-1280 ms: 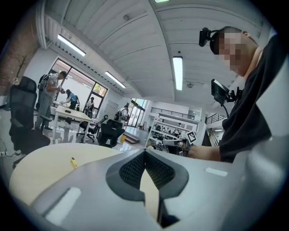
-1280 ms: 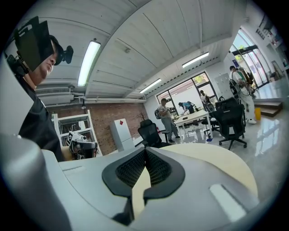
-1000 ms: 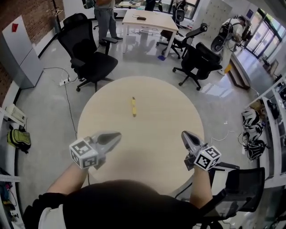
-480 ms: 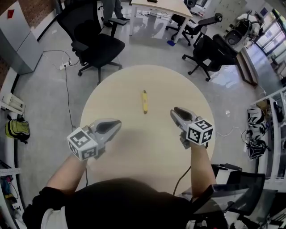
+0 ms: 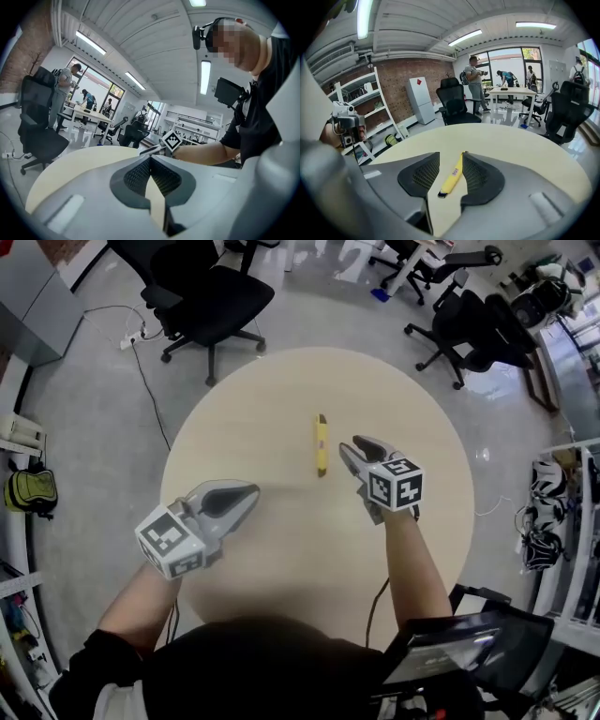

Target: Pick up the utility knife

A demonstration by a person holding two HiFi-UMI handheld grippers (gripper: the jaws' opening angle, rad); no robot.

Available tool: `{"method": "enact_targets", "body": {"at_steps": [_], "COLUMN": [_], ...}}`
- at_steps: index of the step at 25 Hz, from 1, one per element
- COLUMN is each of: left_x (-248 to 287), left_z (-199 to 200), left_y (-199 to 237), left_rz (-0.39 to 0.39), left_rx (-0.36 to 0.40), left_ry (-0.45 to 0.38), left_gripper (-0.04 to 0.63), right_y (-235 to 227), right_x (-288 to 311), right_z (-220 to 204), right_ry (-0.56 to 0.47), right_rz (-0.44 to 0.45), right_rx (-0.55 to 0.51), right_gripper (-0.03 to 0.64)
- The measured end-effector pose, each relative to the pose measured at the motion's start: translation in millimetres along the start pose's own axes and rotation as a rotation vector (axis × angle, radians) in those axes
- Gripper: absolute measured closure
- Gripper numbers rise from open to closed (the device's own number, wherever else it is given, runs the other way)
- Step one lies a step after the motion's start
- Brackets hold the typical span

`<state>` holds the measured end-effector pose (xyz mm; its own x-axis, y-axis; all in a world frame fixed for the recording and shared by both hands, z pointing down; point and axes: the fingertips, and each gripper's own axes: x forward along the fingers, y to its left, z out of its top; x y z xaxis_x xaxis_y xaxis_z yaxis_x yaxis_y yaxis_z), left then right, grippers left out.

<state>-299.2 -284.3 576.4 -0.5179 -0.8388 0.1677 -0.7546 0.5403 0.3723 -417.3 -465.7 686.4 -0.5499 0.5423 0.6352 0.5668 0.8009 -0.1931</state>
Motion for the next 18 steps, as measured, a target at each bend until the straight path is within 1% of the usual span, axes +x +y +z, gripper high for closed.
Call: {"method": "enact_targets", "body": {"at_steps": [4, 6, 8, 11, 14, 18], "left_x": [12, 17, 18, 19, 25, 28], "left_z": [-10, -14, -23, -35, -45, -57], "left_y": [7, 11, 20, 31, 40, 45], "left_rz": [0.005, 0.005, 0.008, 0.008, 0.006, 0.009], "left_rx": [0.004, -0.015, -0.031, -0.035, -0.056, -0.076], "left_ry": [0.026, 0.040, 0.034, 0.030, 0.034, 0.048], "left_gripper": [0.595, 0.595, 0.595, 0.595, 0.595, 0.595], "right_y": [-3, -7, -10, -16, -20, -19], "right_x": [44, 60, 74, 92, 107, 118], "right_z": [-20, -28, -36, -48, -56, -70], "right_ry": [0.068, 0.095, 0.123, 0.152, 0.173, 0.199], "right_rz": [0.019, 0.019, 0.012, 0.000, -0.004, -0.031], "right_rx": [-0.008, -0.012, -0.014, -0.013, -0.016, -0.017], "right_gripper": [0.440, 0.433, 0.422, 0.401, 0.384, 0.386]}}
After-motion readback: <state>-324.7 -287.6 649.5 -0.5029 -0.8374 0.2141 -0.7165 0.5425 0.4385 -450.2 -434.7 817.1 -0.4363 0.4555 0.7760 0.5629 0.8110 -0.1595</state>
